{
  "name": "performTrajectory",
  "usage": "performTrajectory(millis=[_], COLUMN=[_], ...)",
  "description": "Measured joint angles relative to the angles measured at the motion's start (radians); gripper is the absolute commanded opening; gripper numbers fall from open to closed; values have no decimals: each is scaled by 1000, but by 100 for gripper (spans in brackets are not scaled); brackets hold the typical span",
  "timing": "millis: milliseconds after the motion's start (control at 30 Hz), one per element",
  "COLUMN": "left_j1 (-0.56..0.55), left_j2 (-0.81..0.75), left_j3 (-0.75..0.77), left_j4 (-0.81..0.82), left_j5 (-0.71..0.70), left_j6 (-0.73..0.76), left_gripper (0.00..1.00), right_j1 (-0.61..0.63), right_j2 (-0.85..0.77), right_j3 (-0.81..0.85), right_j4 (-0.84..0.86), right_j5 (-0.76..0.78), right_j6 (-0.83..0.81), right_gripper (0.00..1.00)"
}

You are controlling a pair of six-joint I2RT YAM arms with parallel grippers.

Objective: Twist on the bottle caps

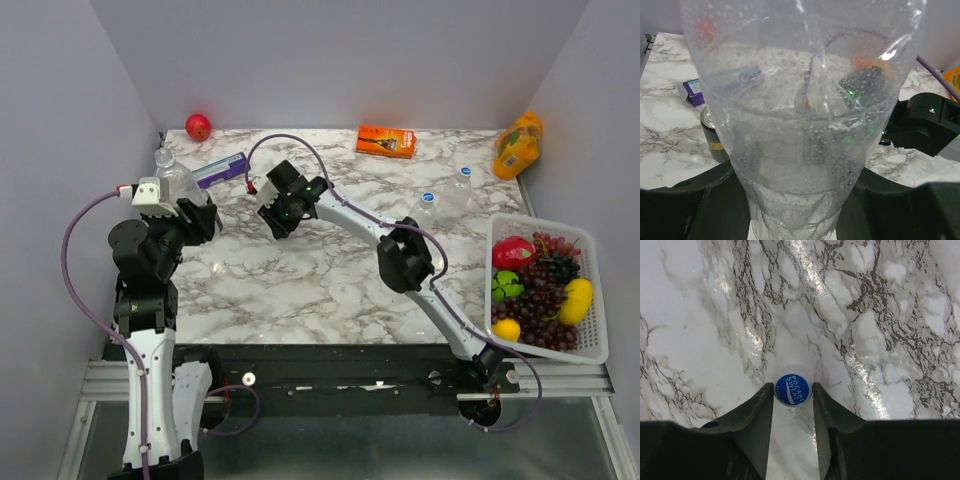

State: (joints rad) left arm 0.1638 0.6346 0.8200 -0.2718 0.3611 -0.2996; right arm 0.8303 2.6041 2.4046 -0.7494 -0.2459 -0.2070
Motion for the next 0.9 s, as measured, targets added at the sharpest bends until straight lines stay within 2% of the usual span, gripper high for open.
performTrajectory(millis=[133, 467, 733, 900], left_j1=[0, 0, 0, -17], left_j2=[-8, -10, 13, 66], left_j3=[-12, -32, -69, -91], left_j4=[0, 24, 103, 152], left_j5=[10, 23, 147, 240], left_j6=[0, -4, 14, 30], left_gripper=[9, 9, 10, 10], right_j1=[0, 0, -27, -55], right_j2=[2, -49, -273, -502], right_j3=[4, -93, -438, -781], right_j4=[-1, 24, -14, -23], right_j5=[0, 1, 5, -13], right_j6=[7, -8, -60, -149], right_gripper=[31, 29, 30, 32])
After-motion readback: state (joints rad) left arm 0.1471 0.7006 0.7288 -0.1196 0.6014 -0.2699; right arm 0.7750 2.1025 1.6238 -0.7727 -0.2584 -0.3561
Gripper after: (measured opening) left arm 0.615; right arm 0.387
